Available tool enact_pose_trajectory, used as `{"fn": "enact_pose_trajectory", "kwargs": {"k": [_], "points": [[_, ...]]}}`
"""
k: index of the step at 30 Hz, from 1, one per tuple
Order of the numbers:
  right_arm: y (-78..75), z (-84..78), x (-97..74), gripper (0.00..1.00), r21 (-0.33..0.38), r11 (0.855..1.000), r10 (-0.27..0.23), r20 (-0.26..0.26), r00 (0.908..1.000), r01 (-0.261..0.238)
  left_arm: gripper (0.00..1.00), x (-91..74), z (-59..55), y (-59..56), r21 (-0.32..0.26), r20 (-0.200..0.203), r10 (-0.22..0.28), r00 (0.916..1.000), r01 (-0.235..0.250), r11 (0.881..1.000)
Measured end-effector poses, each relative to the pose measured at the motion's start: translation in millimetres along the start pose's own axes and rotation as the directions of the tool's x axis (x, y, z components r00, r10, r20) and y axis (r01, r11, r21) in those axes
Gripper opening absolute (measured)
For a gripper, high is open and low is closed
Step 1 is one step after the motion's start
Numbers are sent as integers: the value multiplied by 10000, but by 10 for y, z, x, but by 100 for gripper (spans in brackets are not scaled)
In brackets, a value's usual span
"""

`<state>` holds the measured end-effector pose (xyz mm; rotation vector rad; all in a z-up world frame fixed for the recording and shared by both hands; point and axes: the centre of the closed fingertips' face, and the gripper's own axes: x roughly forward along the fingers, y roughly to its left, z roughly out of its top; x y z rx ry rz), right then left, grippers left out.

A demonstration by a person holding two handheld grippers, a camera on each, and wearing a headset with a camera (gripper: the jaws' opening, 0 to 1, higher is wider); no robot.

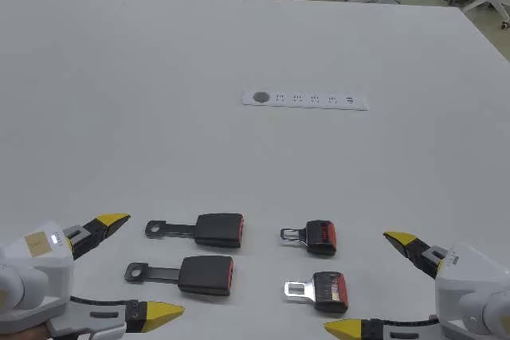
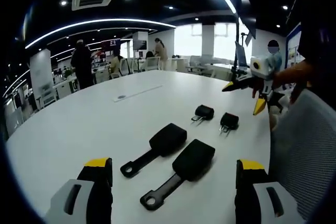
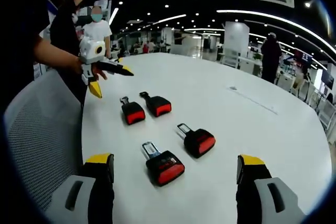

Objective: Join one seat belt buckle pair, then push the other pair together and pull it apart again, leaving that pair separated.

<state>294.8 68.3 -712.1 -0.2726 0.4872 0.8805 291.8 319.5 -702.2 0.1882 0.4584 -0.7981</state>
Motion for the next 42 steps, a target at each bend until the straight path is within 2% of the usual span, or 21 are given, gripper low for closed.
{"fn": "enact_pose_trajectory", "kwargs": {"k": [4,19,28,42], "points": [[4,-1,-3,99,-4,10000,-1,-17,10000,1,100,4,26,-25,14,12,-8,10000,8,10000],[-10,0,-13,99,-47,10000,-50,-6,10000,50,100,-3,-31,41,22,19,-28,10000,28,10000],[-15,-1,-21,99,-37,10000,-76,9,10000,76,100,13,59,-66,59,4,-49,10000,49,10000],[-18,16,-24,99,-22,10000,-81,34,10000,81,100,20,51,-54,111,-21,-111,9999,111,9999]]}}
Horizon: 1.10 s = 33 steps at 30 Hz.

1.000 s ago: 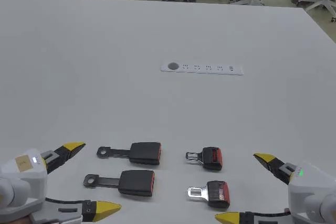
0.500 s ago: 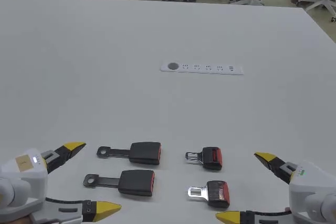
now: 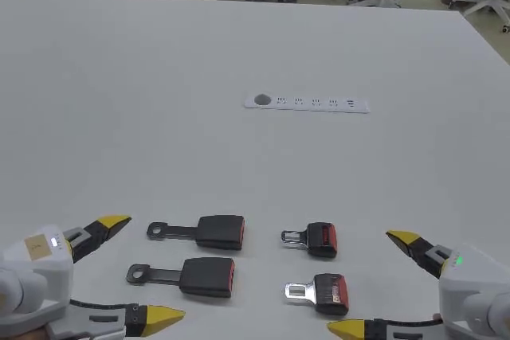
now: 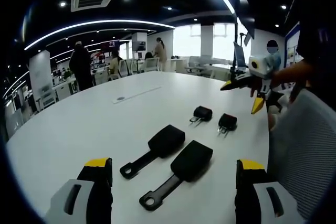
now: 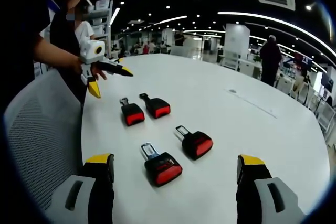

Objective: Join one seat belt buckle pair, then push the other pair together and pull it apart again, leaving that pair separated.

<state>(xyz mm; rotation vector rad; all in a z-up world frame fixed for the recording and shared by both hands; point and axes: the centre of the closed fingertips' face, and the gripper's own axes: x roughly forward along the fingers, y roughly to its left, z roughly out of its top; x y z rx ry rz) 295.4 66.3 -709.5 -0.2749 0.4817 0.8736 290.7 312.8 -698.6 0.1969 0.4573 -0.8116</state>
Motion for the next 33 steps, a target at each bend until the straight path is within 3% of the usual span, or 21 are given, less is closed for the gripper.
{"fn": "enact_pose_trajectory", "kwargs": {"k": [12,22,29,33], "points": [[-8,1,-9,99,57,10000,12,34,10000,-12,100,-4,59,-15,123,69,13,10000,-14,9999],[-11,7,-10,99,-123,9999,100,14,9999,-100,100,-4,-1,51,204,-10,-100,9999,100,9997],[-22,7,3,99,-360,9991,231,-107,9997,-234,96,22,17,-1,470,-260,-365,9990,377,9982],[-15,-14,17,94,-626,9971,418,-282,9987,-435,90,59,71,-68,675,-493,-604,9970,636,9957]]}}
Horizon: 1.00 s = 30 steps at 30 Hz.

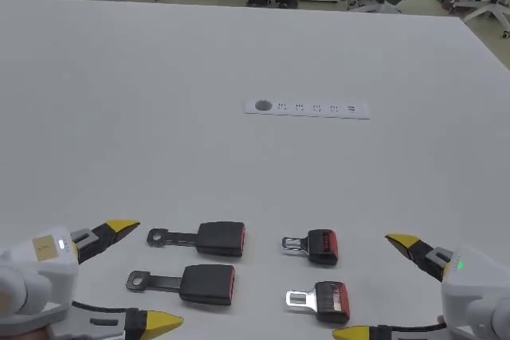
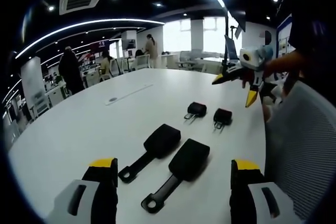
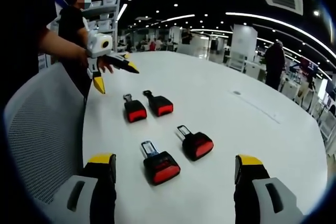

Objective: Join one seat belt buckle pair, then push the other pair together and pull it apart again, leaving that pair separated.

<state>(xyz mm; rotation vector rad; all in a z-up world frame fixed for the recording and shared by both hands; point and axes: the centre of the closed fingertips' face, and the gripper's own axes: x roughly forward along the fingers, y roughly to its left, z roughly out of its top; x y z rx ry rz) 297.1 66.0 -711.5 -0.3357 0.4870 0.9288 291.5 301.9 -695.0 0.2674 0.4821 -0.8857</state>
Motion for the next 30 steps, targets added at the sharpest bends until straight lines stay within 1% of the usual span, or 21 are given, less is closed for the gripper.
{"fn": "enact_pose_trajectory", "kwargs": {"k": [2,3,8,11,16,17,18,19,24,25,26,27,30], "points": [[19,-35,4,91,-202,9997,165,-247,9996,-170,88,18,-2,-26,155,-157,-172,9997,174,9997],[28,-48,13,89,-382,9989,257,-343,9991,-270,86,35,-5,-46,307,-300,-278,9992,288,9991],[59,-66,46,84,-767,9956,494,-548,9973,-536,79,81,-36,-71,686,-734,-615,9954,666,9954],[66,-67,59,80,-1090,9914,653,-692,9955,-726,75,117,-75,-90,964,-1051,-858,9907,961,9907],[84,-84,89,70,-1539,9825,906,-977,9911,-1049,66,206,-146,-118,1376,-1594,-1311,9785,1535,9785],[88,-89,101,68,-1598,9806,975,-1039,9898,-1134,65,226,-149,-128,1427,-1733,-1432,9744,1687,9753],[88,-91,111,67,-1643,9794,1003,-1067,9892,-1171,64,241,-146,-134,1513,-1802,-1505,9721,1785,9722],[100,-93,117,65,-1688,9775,1093,-1099,9879,-1269,62,257,-166,-142,1577,-1949,-1625,9673,1944,9682],[142,-124,169,59,-1958,9666,1409,-1335,9810,-1655,58,338,-177,-171,1783,-2359,-1969,9516,2416,9539],[149,-135,177,57,-1967,9648,1483,-1398,9790,-1743,56,358,-195,-186,1841,-2526,-2111,9443,2611,9476],[161,-137,180,55,-1979,9625,1582,-1455,9766,-1854,55,371,-211,-198,1857,-2644,-2208,9388,2742,9436],[165,-133,188,53,-2060,9599,1617,-1478,9757,-1903,53,385,-244,-203,1920,-2833,-2309,9308,2909,9373],[170,-159,219,50,-2147,9542,1756,-1619,9711,-2083,50,432,-292,-196,2124,-3126,-2434,9182,3173,9242]]}}
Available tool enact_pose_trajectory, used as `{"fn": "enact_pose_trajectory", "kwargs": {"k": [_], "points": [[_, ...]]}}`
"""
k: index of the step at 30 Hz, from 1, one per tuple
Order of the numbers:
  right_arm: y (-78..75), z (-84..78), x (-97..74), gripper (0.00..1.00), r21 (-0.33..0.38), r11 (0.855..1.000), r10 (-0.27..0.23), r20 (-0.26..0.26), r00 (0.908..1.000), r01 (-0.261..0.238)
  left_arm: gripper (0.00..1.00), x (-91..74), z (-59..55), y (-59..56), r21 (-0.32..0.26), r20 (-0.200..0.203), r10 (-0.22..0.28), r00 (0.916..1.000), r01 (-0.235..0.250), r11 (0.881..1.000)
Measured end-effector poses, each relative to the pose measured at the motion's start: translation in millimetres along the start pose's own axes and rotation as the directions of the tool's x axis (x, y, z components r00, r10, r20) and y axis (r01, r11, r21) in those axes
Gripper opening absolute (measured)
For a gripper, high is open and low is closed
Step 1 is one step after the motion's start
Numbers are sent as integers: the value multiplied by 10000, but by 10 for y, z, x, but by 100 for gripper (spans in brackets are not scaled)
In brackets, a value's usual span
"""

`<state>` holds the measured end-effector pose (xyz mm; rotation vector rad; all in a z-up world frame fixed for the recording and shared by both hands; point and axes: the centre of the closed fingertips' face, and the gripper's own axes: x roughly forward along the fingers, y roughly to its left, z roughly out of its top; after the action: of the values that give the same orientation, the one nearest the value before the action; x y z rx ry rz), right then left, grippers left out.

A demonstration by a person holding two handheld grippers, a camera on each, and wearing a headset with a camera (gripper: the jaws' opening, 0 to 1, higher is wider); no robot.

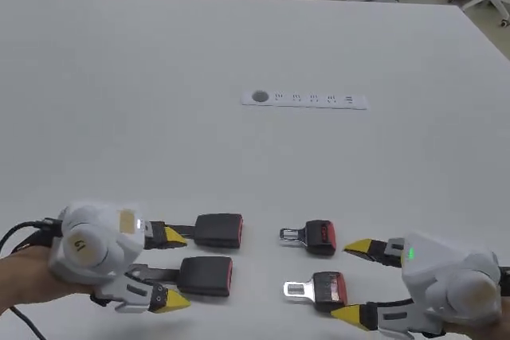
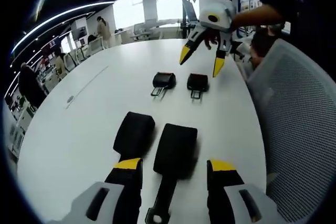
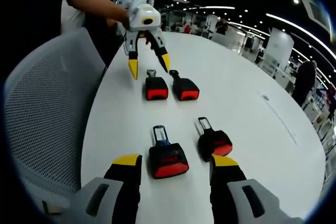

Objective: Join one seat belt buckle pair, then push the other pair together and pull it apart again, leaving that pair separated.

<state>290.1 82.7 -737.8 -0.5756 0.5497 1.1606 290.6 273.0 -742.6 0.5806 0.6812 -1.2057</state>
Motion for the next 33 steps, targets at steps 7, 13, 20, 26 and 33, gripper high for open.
{"fn": "enact_pose_trajectory", "kwargs": {"k": [7,13,20,26,33], "points": [[24,-69,98,45,-125,9991,405,-262,9988,-408,44,125,-80,13,646,-666,-549,9963,592,9962],[25,-103,169,40,-212,9972,706,-375,9968,-715,40,212,-176,10,984,-1237,-942,9878,1067,9894],[96,-160,240,36,-423,9930,1081,-569,9925,-1106,35,204,-207,32,1183,-1599,-1048,9816,1244,9851],[93,-192,266,32,-644,9914,1091,-695,9916,-1136,32,224,-231,37,1405,-1794,-1074,9779,1335,9810],[86,-194,268,31,-719,9900,1163,-664,9910,-1210,32,234,-254,50,1248,-1788,-1160,9770,1395,9823]]}}
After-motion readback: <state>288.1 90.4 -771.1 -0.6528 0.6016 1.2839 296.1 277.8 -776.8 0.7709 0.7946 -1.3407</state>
